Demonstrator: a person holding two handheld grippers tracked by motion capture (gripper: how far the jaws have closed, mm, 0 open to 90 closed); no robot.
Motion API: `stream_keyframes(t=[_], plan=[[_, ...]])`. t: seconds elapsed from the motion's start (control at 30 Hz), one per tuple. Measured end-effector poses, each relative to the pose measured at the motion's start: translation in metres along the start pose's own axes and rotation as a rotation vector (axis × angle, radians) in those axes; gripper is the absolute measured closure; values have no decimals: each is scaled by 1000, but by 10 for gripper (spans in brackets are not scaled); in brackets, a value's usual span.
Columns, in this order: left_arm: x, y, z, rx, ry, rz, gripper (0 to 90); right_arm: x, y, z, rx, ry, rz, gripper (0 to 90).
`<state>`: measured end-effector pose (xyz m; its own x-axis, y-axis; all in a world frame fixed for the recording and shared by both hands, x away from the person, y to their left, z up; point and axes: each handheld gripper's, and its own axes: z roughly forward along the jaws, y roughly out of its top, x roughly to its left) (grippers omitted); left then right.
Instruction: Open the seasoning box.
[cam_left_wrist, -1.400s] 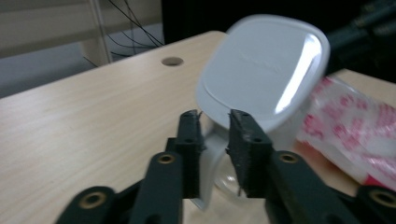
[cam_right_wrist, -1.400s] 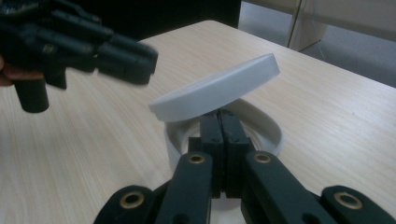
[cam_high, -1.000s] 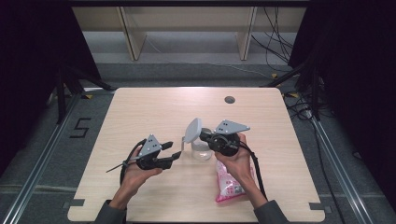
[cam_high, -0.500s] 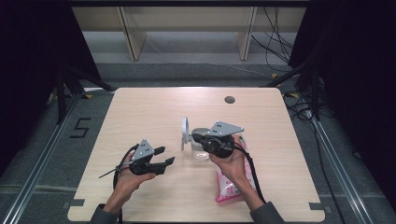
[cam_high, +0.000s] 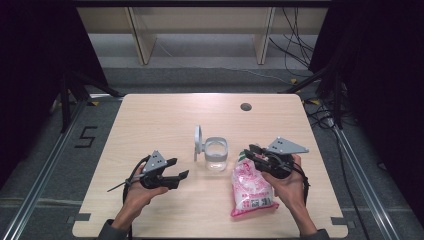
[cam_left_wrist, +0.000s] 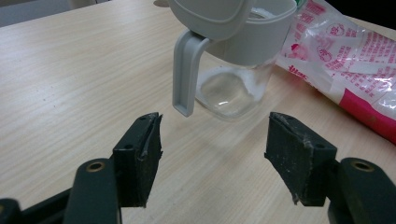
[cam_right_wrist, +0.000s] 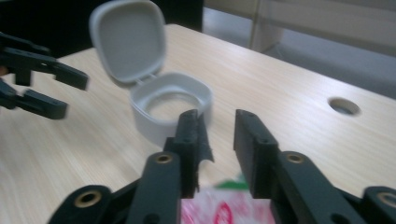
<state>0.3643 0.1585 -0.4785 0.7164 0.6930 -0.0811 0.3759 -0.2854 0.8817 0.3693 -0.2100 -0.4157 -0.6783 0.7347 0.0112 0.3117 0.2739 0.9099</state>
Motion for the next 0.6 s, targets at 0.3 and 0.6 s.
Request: stream_keyframes(t=[0.3,0.6], plan=[[-1,2,0,3,-2,23,330,-23,-29,-17,57,-80,70,508],[-8,2,0,2,-2,17,316,-33,-49,-17,104,-101,189,418]])
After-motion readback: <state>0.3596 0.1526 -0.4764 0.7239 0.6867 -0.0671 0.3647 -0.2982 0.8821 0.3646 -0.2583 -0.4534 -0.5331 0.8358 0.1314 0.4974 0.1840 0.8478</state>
